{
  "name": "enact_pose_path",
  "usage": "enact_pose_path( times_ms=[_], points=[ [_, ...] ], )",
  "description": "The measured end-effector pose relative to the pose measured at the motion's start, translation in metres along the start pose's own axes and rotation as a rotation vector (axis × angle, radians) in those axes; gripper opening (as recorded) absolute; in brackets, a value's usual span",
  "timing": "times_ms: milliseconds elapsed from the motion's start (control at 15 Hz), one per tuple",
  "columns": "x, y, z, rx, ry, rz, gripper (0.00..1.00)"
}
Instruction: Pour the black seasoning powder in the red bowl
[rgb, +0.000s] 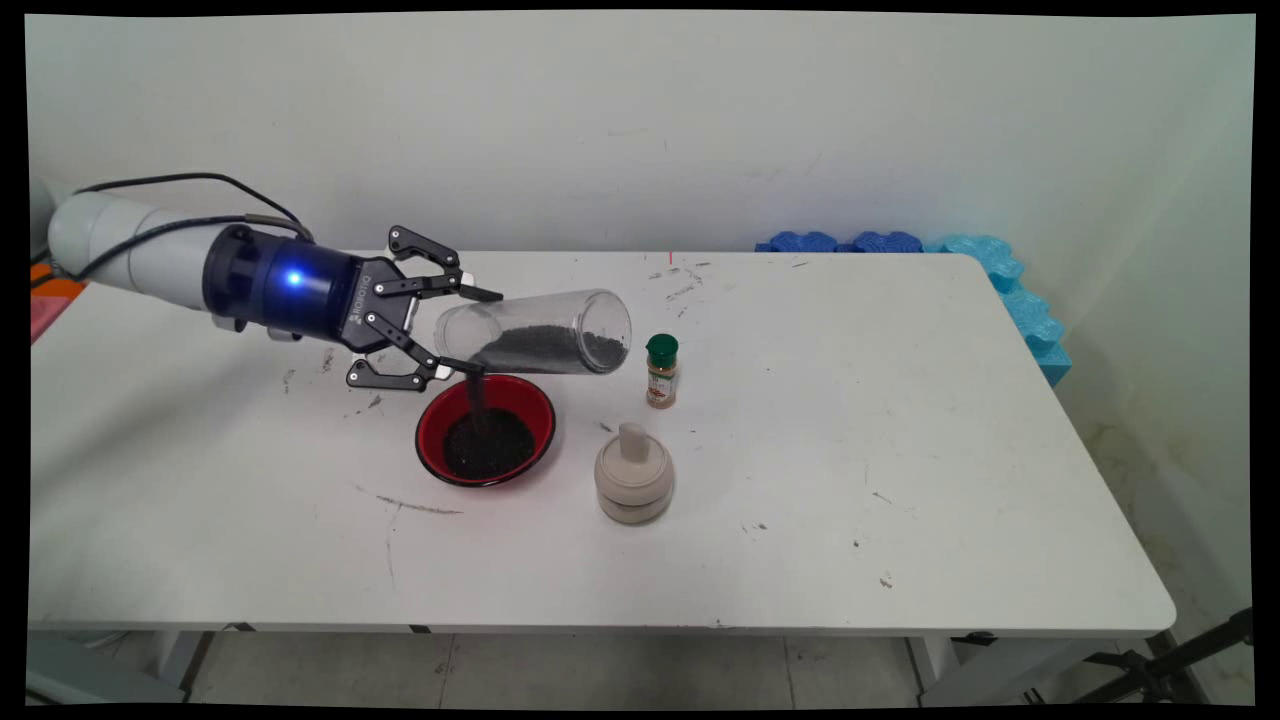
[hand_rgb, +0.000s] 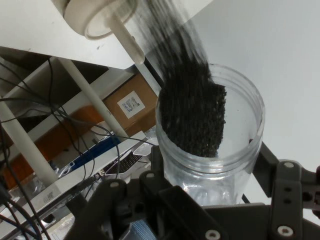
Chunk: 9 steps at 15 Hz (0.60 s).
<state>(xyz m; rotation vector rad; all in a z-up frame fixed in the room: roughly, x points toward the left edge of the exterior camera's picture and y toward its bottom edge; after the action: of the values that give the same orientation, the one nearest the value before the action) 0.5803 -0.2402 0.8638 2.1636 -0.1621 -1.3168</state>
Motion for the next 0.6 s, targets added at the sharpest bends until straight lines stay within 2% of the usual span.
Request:
enact_pose_path(
  times_ms=[600],
  points=[
    [-0.0008,0.0004,0.0,-0.017,-0.006,-0.006,0.0]
  ],
)
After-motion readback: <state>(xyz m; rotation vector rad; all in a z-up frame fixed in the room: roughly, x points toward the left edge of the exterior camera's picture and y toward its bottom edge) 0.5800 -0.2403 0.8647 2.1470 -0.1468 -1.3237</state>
